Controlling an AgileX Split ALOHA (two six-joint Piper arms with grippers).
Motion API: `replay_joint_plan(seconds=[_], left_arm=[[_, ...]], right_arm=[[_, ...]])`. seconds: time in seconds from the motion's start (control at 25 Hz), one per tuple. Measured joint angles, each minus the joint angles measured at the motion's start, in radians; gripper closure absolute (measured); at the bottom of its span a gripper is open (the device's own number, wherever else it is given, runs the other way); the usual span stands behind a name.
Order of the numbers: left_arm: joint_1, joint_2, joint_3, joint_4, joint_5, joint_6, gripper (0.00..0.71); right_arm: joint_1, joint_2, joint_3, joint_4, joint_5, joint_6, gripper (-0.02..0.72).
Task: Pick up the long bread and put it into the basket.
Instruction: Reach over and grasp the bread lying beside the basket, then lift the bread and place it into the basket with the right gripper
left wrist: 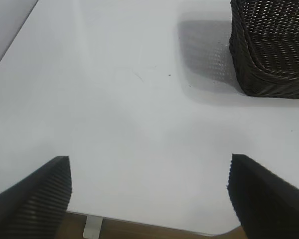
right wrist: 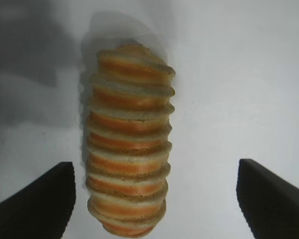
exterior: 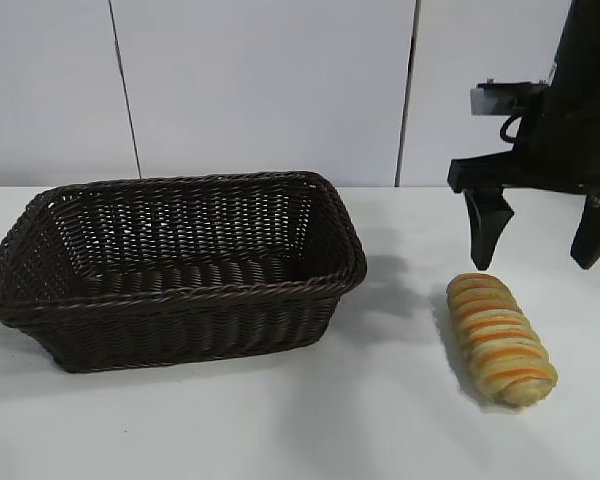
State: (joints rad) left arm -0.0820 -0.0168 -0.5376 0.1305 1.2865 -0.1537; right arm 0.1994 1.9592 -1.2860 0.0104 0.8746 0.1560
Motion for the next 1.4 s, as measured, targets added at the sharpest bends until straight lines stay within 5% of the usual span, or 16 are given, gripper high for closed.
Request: replay_joint_plan(seconds=[0.4,0.44,0.56,0.64,1.0,1.4], left_arm=[[0.000,0.000,0.000,0.000,0.000,0.000,0.095],[0.000,0.000,0.000,0.000,0.000,0.000,0.095],[0.000,0.000,0.000,0.000,0.000,0.000,0.095],[0.000,0.000,0.000,0.000,0.000,0.000,0.095],[0.000,0.000,0.000,0.000,0.000,0.000,0.095],[0.000,0.000,0.000,0.000,0.000,0.000,0.095]], right_arm=[[0.000,0.078,0.000,0.006,-0.050,0.008,0.112],[0.000,0.081,0.000,0.009,-0.062,0.014,0.148],[0.003,0.082,0.000,0.020,-0.073,0.029,0.467],[0.003,0.082,0.000,0.021,-0.073,0.032,0.583],[0.003,0.025,-0.016,-0.003,-0.002,0.031,0.607],[0.003,-0.203,-0.361,-0.060,0.192,0.004,0.609]])
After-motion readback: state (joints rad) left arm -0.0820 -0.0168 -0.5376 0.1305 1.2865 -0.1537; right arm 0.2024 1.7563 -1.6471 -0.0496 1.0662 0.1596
